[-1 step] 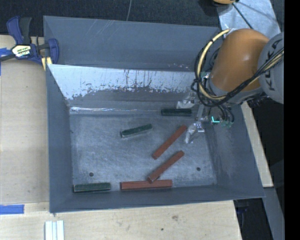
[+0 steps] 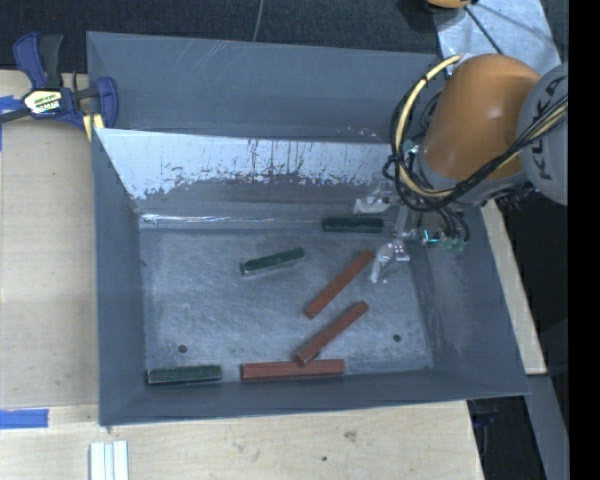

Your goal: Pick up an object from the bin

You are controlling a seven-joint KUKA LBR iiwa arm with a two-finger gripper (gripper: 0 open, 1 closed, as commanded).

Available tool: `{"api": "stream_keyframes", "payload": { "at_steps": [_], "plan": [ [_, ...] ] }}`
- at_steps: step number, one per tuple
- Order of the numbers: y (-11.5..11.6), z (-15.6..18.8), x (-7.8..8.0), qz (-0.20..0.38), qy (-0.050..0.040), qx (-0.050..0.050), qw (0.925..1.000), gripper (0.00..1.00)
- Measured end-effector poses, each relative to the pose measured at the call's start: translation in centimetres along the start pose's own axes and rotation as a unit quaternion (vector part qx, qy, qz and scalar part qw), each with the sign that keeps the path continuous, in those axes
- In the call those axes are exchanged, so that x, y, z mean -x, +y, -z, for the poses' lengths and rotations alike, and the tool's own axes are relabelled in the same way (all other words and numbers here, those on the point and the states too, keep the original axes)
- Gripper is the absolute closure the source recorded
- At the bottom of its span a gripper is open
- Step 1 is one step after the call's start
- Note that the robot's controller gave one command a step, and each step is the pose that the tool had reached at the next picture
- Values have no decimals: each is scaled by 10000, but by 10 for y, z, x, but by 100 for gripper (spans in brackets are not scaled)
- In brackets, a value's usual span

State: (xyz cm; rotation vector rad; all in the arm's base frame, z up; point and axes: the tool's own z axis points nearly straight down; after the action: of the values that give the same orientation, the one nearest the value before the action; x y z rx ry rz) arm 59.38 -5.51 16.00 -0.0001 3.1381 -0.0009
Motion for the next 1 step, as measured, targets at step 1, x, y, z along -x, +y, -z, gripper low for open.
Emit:
{"api": "stream_keyframes", "payload": {
  "at_steps": [1],
  "plan": [
    [1, -80, -6, 525, -93, -6, 9986, 100]
  ]
}}
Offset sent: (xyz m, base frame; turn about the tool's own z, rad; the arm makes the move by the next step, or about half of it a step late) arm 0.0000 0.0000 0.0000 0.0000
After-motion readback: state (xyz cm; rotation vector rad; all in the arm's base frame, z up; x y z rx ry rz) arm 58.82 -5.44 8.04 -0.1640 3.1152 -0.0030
